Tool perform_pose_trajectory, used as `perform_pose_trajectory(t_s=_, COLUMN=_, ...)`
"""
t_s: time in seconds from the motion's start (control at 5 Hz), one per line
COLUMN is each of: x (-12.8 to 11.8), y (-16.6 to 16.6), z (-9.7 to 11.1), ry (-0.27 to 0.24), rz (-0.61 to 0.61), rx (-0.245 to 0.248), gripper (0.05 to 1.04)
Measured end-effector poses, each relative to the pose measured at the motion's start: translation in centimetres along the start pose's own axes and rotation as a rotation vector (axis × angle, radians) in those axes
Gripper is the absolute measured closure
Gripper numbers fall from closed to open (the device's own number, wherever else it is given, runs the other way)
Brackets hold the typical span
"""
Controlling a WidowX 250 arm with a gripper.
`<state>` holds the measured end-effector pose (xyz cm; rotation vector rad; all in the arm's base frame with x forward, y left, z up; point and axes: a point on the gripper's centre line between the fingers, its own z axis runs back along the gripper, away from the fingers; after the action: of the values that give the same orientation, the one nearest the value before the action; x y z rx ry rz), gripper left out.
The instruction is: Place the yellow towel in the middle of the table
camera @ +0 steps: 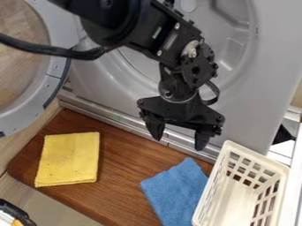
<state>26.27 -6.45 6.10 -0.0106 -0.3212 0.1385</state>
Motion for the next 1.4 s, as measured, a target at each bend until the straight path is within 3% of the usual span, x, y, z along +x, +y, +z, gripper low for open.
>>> perform_pose_trajectory(t_s=0.2, x=-0.5, y=0.2, z=-0.5, ry=0.022, rz=0.004, rx=0.011, gripper=0.084)
perform_pose_trajectory(t_s=0.4, x=-1.0, y=2.9, z=-0.8, ry=0.037, rz=0.08, rx=0.059, gripper=0.084)
perform_pose_trajectory(t_s=0.8, x=-2.1, y=9.3, z=-1.9, ry=0.034, rz=0.26, rx=0.099, gripper=0.084)
perform_pose_trajectory(t_s=1.4, x=-3.3, y=16.1, z=-6.8, ry=0.093, rz=0.504, rx=0.153, gripper=0.084)
